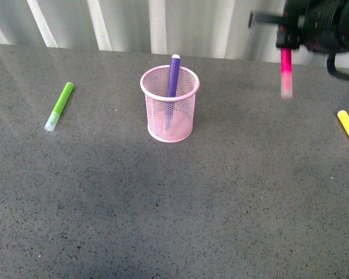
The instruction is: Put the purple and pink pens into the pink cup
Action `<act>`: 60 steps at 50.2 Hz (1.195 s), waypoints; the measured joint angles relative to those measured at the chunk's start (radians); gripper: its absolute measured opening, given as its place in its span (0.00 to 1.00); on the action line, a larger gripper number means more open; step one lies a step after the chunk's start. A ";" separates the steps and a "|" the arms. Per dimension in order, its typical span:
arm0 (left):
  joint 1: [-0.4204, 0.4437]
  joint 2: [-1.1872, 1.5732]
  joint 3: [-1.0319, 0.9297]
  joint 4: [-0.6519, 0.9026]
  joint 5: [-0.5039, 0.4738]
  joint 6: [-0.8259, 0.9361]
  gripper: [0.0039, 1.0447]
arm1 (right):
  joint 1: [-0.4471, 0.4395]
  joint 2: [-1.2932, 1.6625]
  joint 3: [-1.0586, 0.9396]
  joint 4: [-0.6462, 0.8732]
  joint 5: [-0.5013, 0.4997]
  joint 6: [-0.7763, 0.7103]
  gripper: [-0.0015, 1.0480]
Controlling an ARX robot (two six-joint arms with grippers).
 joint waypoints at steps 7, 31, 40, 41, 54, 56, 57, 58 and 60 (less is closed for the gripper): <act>0.000 0.000 0.000 0.000 0.000 0.000 0.94 | 0.086 -0.058 -0.042 0.213 -0.068 -0.102 0.11; 0.000 0.000 0.000 0.000 0.000 0.000 0.94 | 0.252 0.122 0.038 0.382 -0.116 -0.220 0.11; 0.000 0.000 0.000 0.000 0.000 0.000 0.94 | 0.269 0.188 0.117 0.367 -0.119 -0.210 0.11; 0.000 0.000 0.000 0.000 0.000 0.000 0.94 | 0.269 0.193 0.125 0.362 -0.119 -0.205 0.11; 0.000 0.000 0.000 0.000 0.000 0.000 0.94 | 0.268 0.261 0.197 0.349 -0.119 -0.182 0.11; 0.000 0.000 0.000 0.000 0.000 0.000 0.94 | 0.268 0.265 0.202 0.346 -0.118 -0.180 0.11; 0.000 0.000 0.000 0.000 0.000 0.000 0.94 | 0.269 0.267 0.205 0.346 -0.118 -0.180 0.11; 0.000 0.000 0.000 0.000 0.000 0.000 0.94 | 0.270 0.269 0.206 0.346 -0.118 -0.178 0.11; 0.000 0.000 0.000 0.000 0.000 0.000 0.94 | 0.273 0.273 0.208 0.346 -0.118 -0.177 0.11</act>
